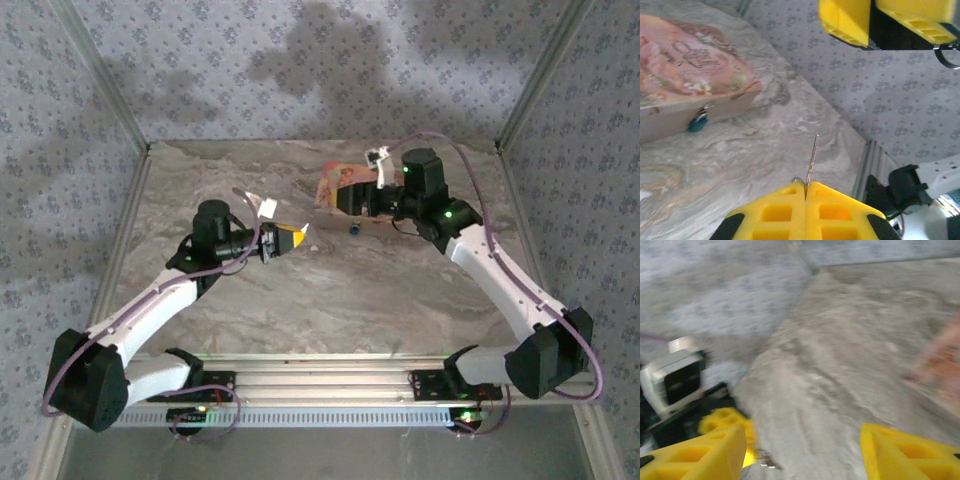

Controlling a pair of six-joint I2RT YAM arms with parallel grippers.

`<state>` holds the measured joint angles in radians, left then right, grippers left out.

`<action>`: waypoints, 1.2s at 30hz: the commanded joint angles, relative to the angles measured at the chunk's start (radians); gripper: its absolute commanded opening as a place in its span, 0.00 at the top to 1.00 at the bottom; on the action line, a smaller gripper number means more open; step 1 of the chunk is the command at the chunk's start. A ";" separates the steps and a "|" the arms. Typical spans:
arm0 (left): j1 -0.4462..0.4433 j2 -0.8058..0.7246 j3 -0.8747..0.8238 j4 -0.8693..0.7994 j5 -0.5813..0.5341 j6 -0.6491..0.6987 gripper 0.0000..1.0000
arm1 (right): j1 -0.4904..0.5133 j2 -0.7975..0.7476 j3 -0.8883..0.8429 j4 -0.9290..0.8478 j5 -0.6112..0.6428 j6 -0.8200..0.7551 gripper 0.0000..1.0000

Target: Unlock the padlock with the key

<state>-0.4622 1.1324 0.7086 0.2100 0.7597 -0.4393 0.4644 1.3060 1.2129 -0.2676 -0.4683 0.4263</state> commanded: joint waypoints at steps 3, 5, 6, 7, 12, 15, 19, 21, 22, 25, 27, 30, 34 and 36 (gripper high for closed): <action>0.008 -0.050 -0.054 -0.042 -0.100 0.042 1.00 | 0.040 0.020 -0.129 -0.152 0.429 0.137 0.43; 0.008 -0.051 -0.072 -0.041 -0.109 0.040 1.00 | 0.076 0.042 -0.183 -0.127 0.518 0.160 0.45; 0.008 -0.051 -0.076 -0.043 -0.112 0.041 1.00 | 0.092 0.056 -0.201 -0.112 0.558 0.166 0.45; 0.008 -0.051 -0.083 -0.044 -0.117 0.042 1.00 | 0.107 0.075 -0.214 -0.097 0.605 0.169 0.46; 0.008 -0.054 -0.108 -0.053 -0.127 0.057 1.00 | 0.142 0.200 -0.181 -0.081 0.721 0.193 0.46; 0.008 -0.065 -0.124 -0.067 -0.159 0.074 1.00 | 0.161 0.253 -0.144 -0.081 0.794 0.232 0.47; 0.008 -0.073 -0.146 -0.069 -0.182 0.089 1.00 | 0.189 0.335 -0.091 -0.094 0.875 0.275 0.49; 0.008 -0.075 -0.151 -0.075 -0.187 0.098 1.00 | 0.203 0.377 -0.065 -0.098 0.895 0.286 0.49; 0.008 -0.077 -0.154 -0.078 -0.186 0.104 1.00 | 0.209 0.399 -0.052 -0.098 0.903 0.293 0.50; 0.008 -0.084 -0.159 -0.086 -0.177 0.119 1.00 | 0.218 0.457 -0.029 -0.103 0.916 0.313 0.50; 0.008 -0.096 -0.171 -0.079 -0.163 0.124 1.00 | 0.218 0.490 0.020 -0.103 0.927 0.324 0.51; 0.008 -0.120 -0.198 -0.061 -0.155 0.123 1.00 | 0.217 0.525 0.037 -0.102 0.948 0.335 0.53; 0.008 -0.143 -0.218 -0.060 -0.156 0.128 1.00 | 0.218 0.561 0.050 -0.098 0.971 0.345 0.53; 0.008 -0.149 -0.223 -0.055 -0.154 0.126 1.00 | 0.216 0.579 0.061 -0.097 0.978 0.347 0.53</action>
<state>-0.4583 1.0061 0.4881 0.1310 0.5865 -0.3328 0.6792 1.8557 1.2411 -0.3511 0.4564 0.7429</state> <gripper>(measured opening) 0.044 0.467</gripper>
